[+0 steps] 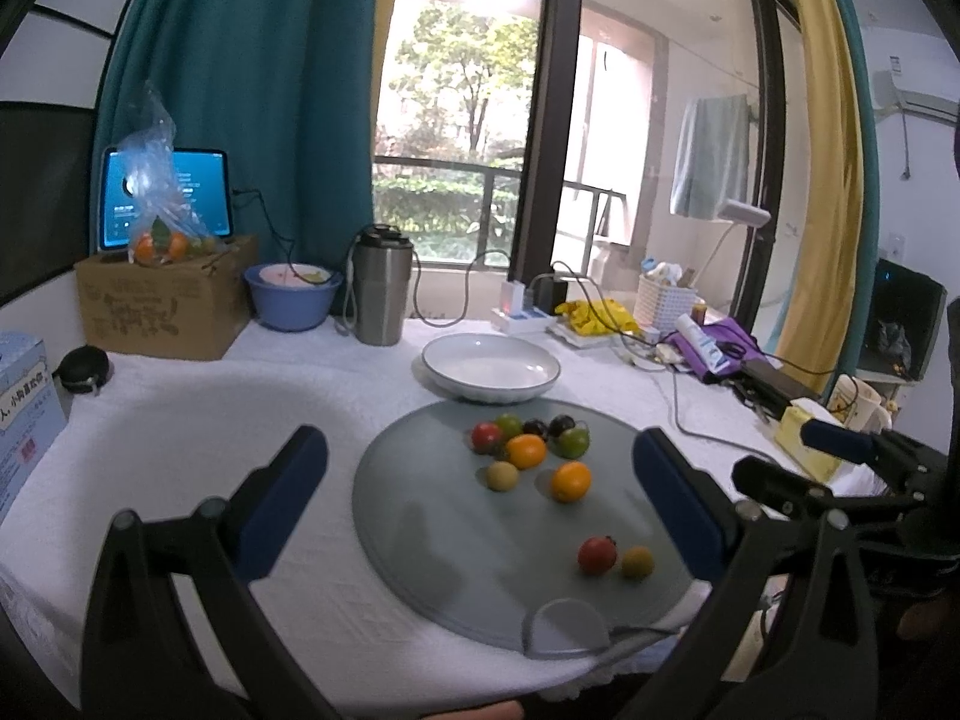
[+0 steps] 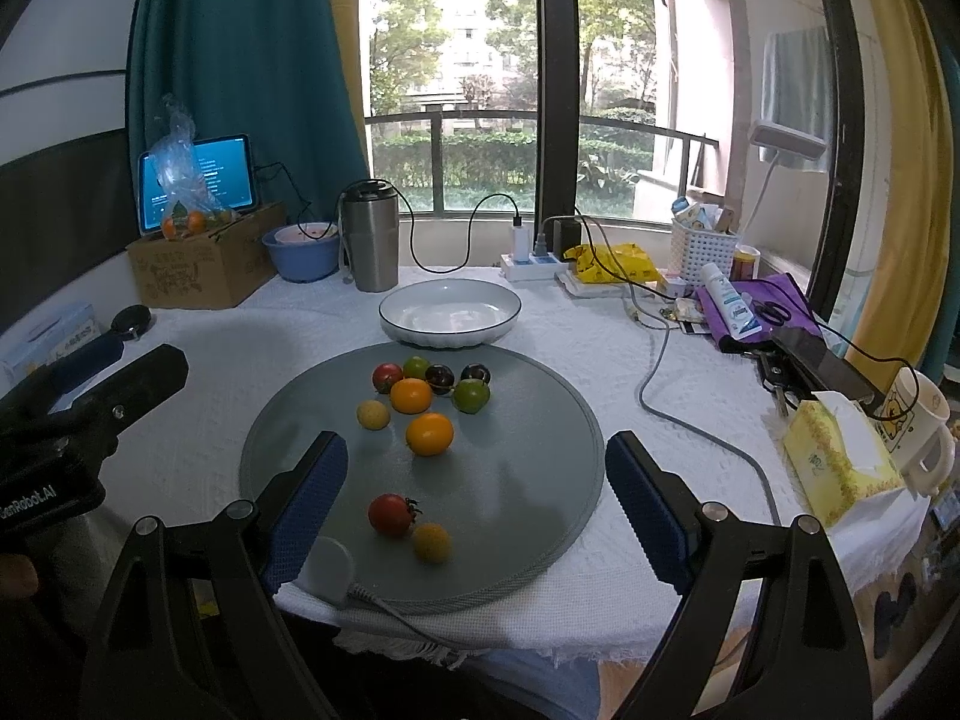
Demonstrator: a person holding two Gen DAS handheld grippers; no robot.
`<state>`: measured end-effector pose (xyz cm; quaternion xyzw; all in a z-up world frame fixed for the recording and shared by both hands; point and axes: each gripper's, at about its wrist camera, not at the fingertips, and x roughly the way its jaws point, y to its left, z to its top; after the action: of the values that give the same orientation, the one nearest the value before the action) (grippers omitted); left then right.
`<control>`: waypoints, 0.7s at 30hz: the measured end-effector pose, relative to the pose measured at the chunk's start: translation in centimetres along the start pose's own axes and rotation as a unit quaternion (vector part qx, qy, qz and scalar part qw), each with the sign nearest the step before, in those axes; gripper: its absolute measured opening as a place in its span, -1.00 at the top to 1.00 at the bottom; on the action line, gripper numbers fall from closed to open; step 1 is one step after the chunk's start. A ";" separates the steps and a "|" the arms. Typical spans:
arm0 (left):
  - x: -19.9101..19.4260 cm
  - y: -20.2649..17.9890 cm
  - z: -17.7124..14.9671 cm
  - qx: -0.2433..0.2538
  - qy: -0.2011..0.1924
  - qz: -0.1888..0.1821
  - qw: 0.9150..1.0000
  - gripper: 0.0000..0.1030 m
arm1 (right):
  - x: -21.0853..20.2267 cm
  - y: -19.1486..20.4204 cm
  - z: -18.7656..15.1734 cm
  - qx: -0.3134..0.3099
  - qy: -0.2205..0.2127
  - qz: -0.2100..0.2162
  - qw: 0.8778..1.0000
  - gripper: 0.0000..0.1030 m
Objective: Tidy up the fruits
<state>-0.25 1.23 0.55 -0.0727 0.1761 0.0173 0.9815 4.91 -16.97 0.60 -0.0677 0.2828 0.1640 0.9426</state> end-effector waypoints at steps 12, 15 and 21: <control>0.2 -0.1 -0.5 0.004 0.003 0.000 1.000 -0.99 | 0.2 -0.1 -0.1 0.000 0.002 -0.004 1.000 -0.76; 0.4 -0.2 -0.7 0.004 0.006 -0.001 1.000 -0.99 | 0.3 -0.2 -0.1 -0.001 0.003 -0.004 1.000 -0.76; 1.5 -0.6 -1.5 0.007 0.035 -0.010 0.999 -0.99 | 1.2 -0.1 -1.0 -0.003 0.021 0.009 1.000 -0.75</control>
<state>0.66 0.38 -1.30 -0.0680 0.2094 0.0033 0.9755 5.38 -17.00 -0.89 -0.0718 0.3025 0.1717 0.9348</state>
